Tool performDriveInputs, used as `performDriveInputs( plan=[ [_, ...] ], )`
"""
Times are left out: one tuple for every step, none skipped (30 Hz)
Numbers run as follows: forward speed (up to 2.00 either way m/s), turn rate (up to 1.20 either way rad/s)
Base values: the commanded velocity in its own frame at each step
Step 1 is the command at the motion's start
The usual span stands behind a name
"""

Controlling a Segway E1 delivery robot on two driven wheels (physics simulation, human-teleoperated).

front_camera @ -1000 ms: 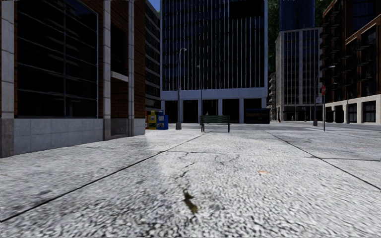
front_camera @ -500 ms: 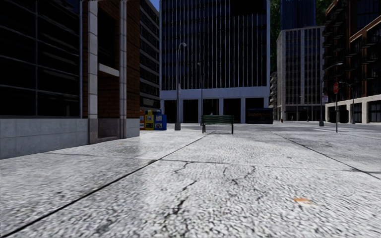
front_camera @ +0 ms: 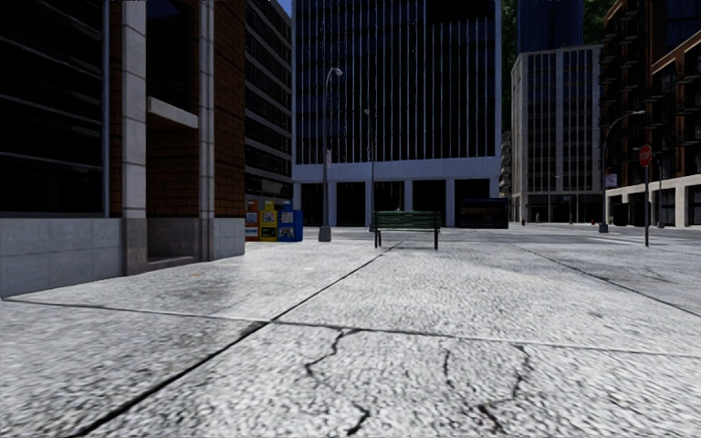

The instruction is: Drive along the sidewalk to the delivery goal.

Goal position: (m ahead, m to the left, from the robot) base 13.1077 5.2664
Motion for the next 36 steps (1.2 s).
performDriveInputs(
  plan=[
    [2.00,0.00],
    [2.00,0.00],
    [2.00,0.00],
    [2.00,0.00],
    [2.00,0.00],
    [2.00,0.00],
    [2.00,0.00],
    [2.00,0.00],
    [2.00,0.00],
    [2.00,0.00],
    [2.00,0.00],
    [2.00,0.00],
    [2.00,0.00],
    [2.00,0.00],
    [2.00,0.00],
    [2.00,0.00],
    [2.00,0.00],
    [2.00,0.00],
    [2.00,0.00],
    [2.00,0.00],
    [2.00,0.00],
    [2.00,0.00],
    [2.00,0.00],
    [2.00,0.00],
    [2.00,0.00],
    [2.00,0.00],
    [2.00,0.00],
    [2.00,0.00],
    [2.00,0.00],
    [2.00,0.00],
    [2.00,0.00],
    [2.00,0.00],
    [2.00,0.00],
    [2.00,0.00],
    [2.00,0.00],
    [2.00,0.00]
  ],
)
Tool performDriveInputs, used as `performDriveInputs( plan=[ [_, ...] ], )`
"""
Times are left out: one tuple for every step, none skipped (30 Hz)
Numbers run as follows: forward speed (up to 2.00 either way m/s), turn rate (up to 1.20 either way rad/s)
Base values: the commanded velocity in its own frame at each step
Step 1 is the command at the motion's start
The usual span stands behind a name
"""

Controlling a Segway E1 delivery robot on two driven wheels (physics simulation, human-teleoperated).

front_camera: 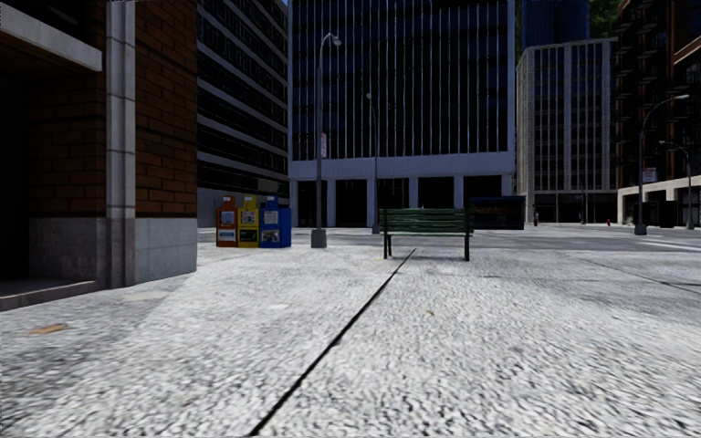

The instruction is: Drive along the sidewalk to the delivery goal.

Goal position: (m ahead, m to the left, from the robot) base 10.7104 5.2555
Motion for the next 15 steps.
performDriveInputs(
  plan=[
    [2.00,0.00],
    [2.00,0.00],
    [2.00,0.00],
    [2.00,0.00],
    [2.00,0.00],
    [2.00,0.00],
    [2.00,0.00],
    [2.00,0.00],
    [2.00,0.00],
    [2.00,0.00],
    [2.00,0.00],
    [2.00,0.00],
    [2.00,0.00],
    [2.00,0.00],
    [2.00,0.00]
  ],
)
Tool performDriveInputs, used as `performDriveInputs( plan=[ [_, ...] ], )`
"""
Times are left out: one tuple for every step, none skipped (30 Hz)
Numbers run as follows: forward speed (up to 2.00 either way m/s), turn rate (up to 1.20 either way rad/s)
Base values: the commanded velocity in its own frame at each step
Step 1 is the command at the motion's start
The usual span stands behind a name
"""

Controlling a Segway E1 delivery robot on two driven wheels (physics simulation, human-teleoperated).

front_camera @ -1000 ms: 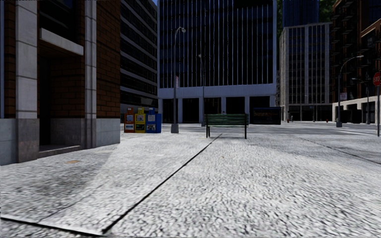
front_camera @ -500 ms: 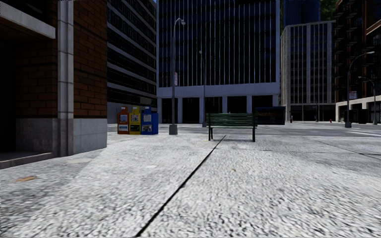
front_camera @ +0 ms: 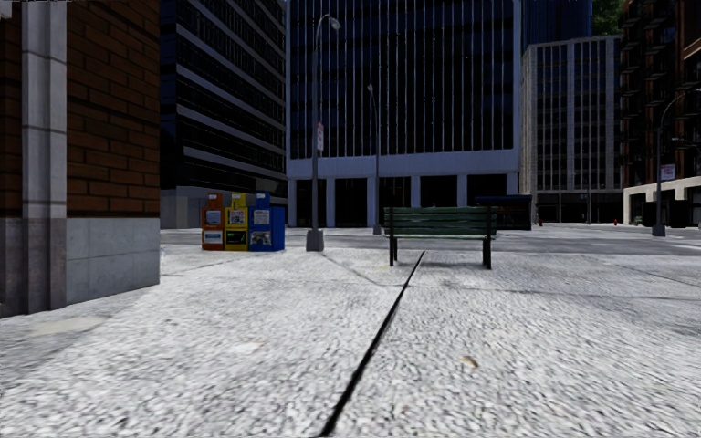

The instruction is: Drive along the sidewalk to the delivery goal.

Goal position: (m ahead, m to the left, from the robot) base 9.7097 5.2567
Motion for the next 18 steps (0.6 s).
performDriveInputs(
  plan=[
    [2.00,0.00],
    [2.00,0.00],
    [2.00,0.00],
    [2.00,0.00],
    [2.00,0.00],
    [2.00,0.00],
    [2.00,0.00],
    [2.00,0.00],
    [2.00,0.00],
    [2.00,0.00],
    [2.00,0.00],
    [2.00,0.00],
    [2.00,0.00],
    [2.00,0.00],
    [2.00,0.03],
    [2.00,0.14],
    [2.00,0.14],
    [2.00,0.24]
  ],
)
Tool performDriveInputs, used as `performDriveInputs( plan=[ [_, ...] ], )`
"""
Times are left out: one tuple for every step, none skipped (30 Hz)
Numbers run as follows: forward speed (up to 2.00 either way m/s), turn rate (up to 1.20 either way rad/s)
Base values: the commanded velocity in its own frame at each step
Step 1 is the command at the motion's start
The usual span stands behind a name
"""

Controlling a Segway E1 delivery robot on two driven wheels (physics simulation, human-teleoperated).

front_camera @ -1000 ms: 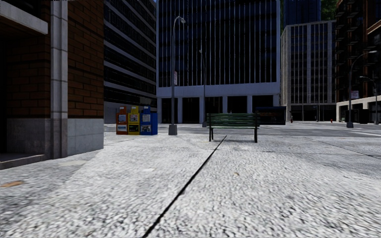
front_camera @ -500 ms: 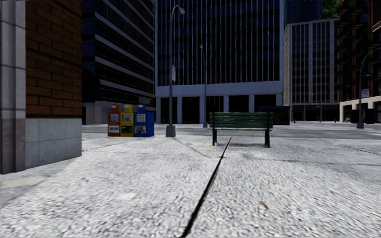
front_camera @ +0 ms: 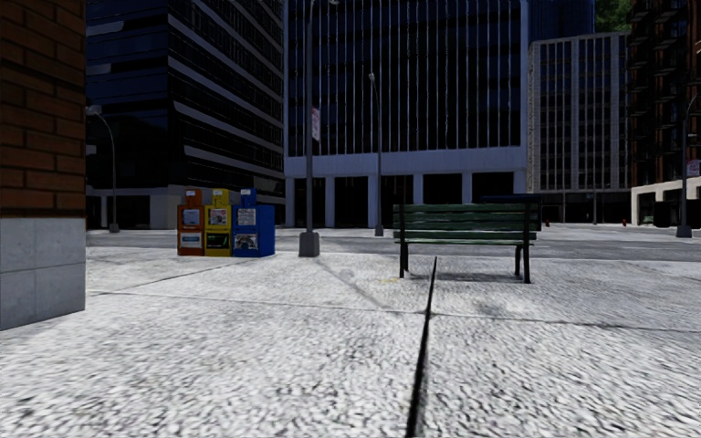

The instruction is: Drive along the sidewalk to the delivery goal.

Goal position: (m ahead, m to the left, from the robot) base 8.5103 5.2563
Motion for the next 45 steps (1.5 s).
performDriveInputs(
  plan=[
    [2.00,0.34],
    [2.00,0.40],
    [2.00,0.40],
    [2.00,0.44],
    [2.00,0.46],
    [2.00,0.46],
    [2.00,0.47],
    [2.00,0.47],
    [2.00,0.47],
    [2.00,0.47],
    [2.00,0.47],
    [2.00,0.47],
    [2.00,0.47],
    [2.00,0.48],
    [2.00,0.48],
    [2.00,0.48],
    [2.00,0.48],
    [2.00,0.48],
    [2.00,0.48],
    [2.00,0.48],
    [2.00,0.48],
    [2.00,0.48],
    [2.00,0.48],
    [2.00,0.48],
    [2.00,0.48],
    [2.00,0.48],
    [2.00,0.48],
    [2.00,0.48],
    [2.00,0.48],
    [2.00,0.48],
    [2.00,0.48],
    [2.00,0.49],
    [2.00,0.50],
    [2.00,0.51],
    [2.00,0.51],
    [2.00,0.51],
    [2.00,0.51],
    [2.00,0.51],
    [2.00,0.51],
    [2.00,0.51],
    [2.00,0.51],
    [2.00,0.51],
    [2.00,0.51],
    [2.00,0.51],
    [2.00,0.51]
  ],
)
